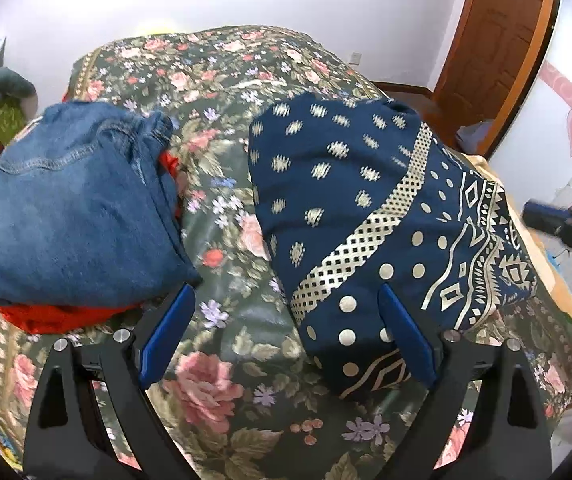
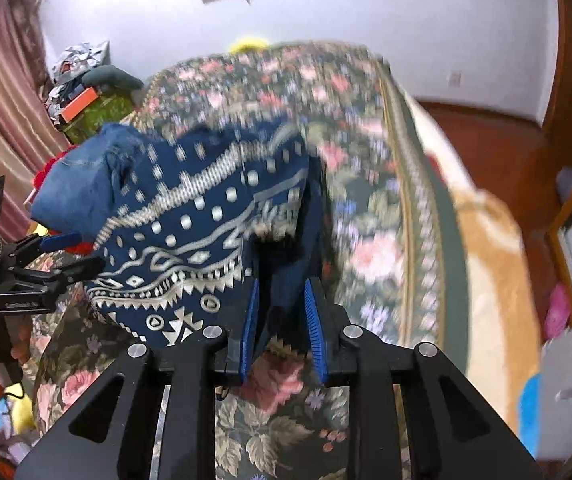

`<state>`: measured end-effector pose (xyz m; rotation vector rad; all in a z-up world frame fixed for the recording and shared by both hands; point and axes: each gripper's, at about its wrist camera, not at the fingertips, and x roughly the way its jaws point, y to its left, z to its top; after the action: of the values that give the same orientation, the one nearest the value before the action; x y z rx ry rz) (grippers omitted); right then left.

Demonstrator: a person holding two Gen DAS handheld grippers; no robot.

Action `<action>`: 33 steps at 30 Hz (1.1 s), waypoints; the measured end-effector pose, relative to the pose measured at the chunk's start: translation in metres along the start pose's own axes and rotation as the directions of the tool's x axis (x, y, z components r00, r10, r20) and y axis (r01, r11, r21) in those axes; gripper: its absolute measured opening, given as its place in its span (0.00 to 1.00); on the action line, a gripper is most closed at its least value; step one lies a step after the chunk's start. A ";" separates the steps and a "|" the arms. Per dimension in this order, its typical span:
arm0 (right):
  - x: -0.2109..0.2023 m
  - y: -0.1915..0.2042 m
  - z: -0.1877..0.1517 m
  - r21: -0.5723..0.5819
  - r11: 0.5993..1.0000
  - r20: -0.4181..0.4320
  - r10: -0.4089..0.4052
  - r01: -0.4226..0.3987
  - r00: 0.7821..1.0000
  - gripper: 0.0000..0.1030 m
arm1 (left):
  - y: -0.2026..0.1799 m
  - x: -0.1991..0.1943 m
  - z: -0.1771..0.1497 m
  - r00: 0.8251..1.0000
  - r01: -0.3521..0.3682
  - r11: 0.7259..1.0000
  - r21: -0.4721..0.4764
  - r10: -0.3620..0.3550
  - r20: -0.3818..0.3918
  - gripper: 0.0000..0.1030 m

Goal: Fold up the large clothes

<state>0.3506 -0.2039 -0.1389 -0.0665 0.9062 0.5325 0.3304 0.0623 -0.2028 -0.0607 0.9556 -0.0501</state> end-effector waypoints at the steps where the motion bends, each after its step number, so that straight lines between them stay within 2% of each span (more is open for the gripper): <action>1: -0.003 0.001 0.004 -0.001 1.000 0.011 0.005 -0.005 1.000 0.29 | 0.001 -0.002 0.002 1.000 0.002 1.000 -0.001 -0.002 0.001 0.91; 2: -0.006 0.001 0.009 0.007 1.000 0.023 0.017 -0.017 1.000 0.42 | 0.002 -0.004 0.004 1.000 0.003 1.000 -0.004 -0.003 0.005 0.91; 5: -0.006 0.001 0.018 0.042 0.998 0.047 0.034 -0.036 0.998 0.68 | 0.006 -0.010 0.012 0.999 -0.003 1.000 -0.016 0.004 0.032 0.91; 8: 0.008 -0.003 0.027 0.091 0.993 0.023 0.070 -0.072 0.997 0.76 | 0.012 -0.011 0.023 0.999 0.016 0.999 -0.032 -0.015 0.040 0.91; 11: 0.029 -0.015 0.033 0.150 0.984 -0.019 0.102 -0.098 0.995 0.76 | 0.018 -0.004 0.034 0.996 0.090 0.994 -0.065 -0.088 0.021 0.91; 13: 0.047 -0.026 0.036 0.195 0.972 -0.052 0.146 -0.133 0.988 0.76 | 0.023 0.006 0.040 0.981 0.192 0.975 -0.111 -0.194 -0.004 0.91; 16: 0.070 -0.042 0.036 0.273 0.947 -0.106 0.205 -0.170 0.973 0.76 | 0.031 0.026 0.047 0.958 0.269 0.944 -0.190 -0.283 -0.051 0.91; 18: 0.083 -0.052 0.035 0.309 0.933 -0.136 0.234 -0.183 0.963 0.76 | 0.033 0.038 0.050 0.945 0.295 0.928 -0.226 -0.319 -0.075 0.91; 20: 0.098 -0.059 0.032 0.337 0.921 -0.171 0.264 -0.196 0.949 0.76 | 0.033 0.050 0.050 0.929 0.322 0.910 -0.262 -0.357 -0.097 0.91; 23: 0.116 -0.070 0.027 0.403 0.879 -0.202 0.356 -0.254 0.912 0.76 | 0.033 0.069 0.047 0.897 0.372 0.873 -0.315 -0.425 -0.120 0.91; 27: 0.130 -0.075 0.022 0.455 0.833 -0.205 0.442 -0.314 0.874 0.77 | 0.026 0.082 0.048 0.879 0.398 0.855 -0.334 -0.459 -0.127 0.91; 29: 0.136 -0.076 0.022 0.464 0.824 -0.206 0.458 -0.325 0.865 0.80 | 0.024 0.089 0.049 0.874 0.403 0.849 -0.343 -0.468 -0.133 0.91; 33: 0.147 -0.078 0.022 0.501 0.786 -0.210 0.518 -0.363 0.829 0.84 | 0.021 0.096 0.052 0.870 0.406 0.847 -0.344 -0.473 -0.138 0.91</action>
<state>0.4759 -0.2047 -0.2505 0.5057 1.3812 0.7597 0.4285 0.0780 -0.2527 -0.5766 1.1490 -0.3440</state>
